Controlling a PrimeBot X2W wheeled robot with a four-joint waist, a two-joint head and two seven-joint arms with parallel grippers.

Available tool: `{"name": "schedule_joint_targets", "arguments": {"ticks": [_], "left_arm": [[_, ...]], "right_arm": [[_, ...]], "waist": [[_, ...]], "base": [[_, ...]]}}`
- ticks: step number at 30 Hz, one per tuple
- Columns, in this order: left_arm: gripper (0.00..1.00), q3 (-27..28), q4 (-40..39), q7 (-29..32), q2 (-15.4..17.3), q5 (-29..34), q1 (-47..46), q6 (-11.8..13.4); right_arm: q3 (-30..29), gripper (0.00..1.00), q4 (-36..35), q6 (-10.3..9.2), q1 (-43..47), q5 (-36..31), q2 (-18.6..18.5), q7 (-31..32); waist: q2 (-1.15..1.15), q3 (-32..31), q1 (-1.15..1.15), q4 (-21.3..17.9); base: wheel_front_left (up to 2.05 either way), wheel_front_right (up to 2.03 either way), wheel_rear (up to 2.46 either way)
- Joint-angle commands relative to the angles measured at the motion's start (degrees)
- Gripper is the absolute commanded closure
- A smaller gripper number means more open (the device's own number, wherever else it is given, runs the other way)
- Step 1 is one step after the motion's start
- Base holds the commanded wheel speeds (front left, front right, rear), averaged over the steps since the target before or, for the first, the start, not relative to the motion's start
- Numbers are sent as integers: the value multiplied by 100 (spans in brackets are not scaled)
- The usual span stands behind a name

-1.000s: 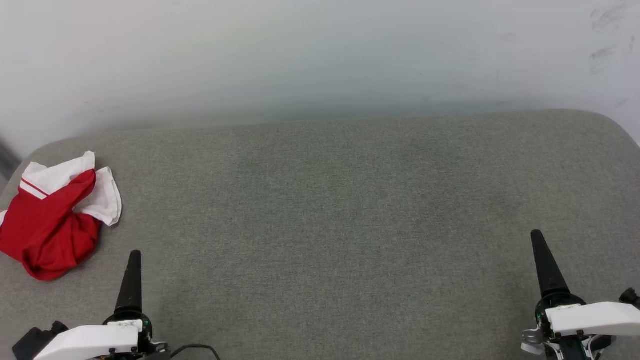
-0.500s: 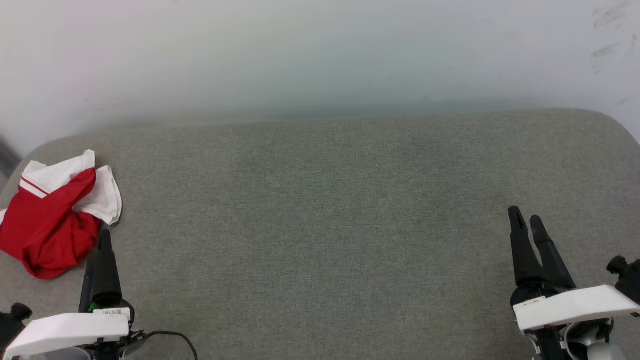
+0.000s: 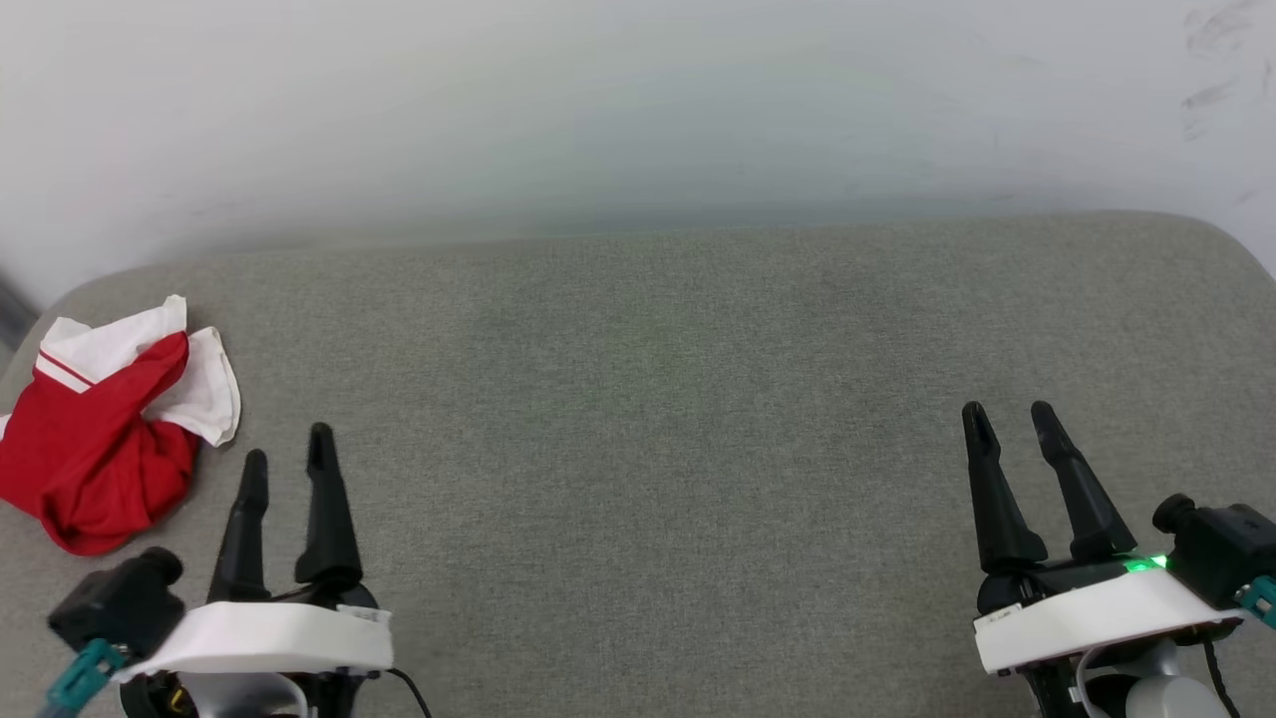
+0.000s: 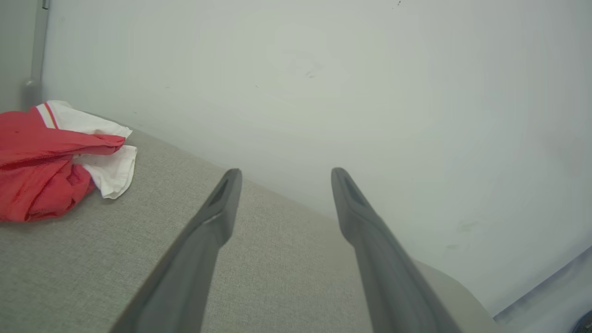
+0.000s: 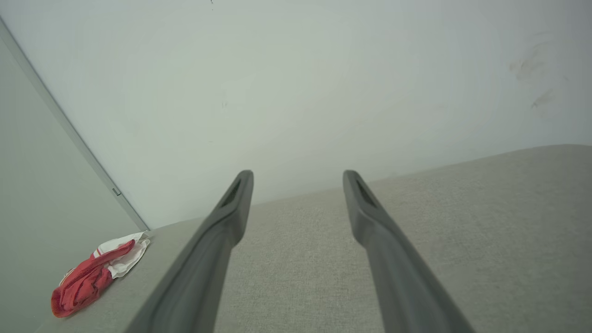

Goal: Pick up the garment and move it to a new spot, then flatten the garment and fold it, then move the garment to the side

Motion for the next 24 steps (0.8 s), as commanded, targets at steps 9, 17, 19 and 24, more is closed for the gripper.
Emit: {"name": "schedule_joint_targets", "arguments": {"ticks": [9,17,19,24], "left_arm": [[0,-905,10,-179,460,807,116,677],[0,-1460,237,-297,755,1247,98,1087],[0,-1570,258,-327,800,1322,94,1174],[0,-1757,285,-394,892,1502,96,1269]], "right_arm": [[-62,0,-76,0,89,-958,1,-186],[-274,0,92,0,181,-1422,13,-305],[-309,0,135,0,193,-1547,14,-328],[-308,0,162,0,204,-1859,15,-398]], "waist": [[0,-3,0,-9],[0,6,0,-19],[0,10,0,-21],[0,25,0,-34]], "base": [[0,0,0],[0,0,0],[0,0,0],[0,0,0]]}}
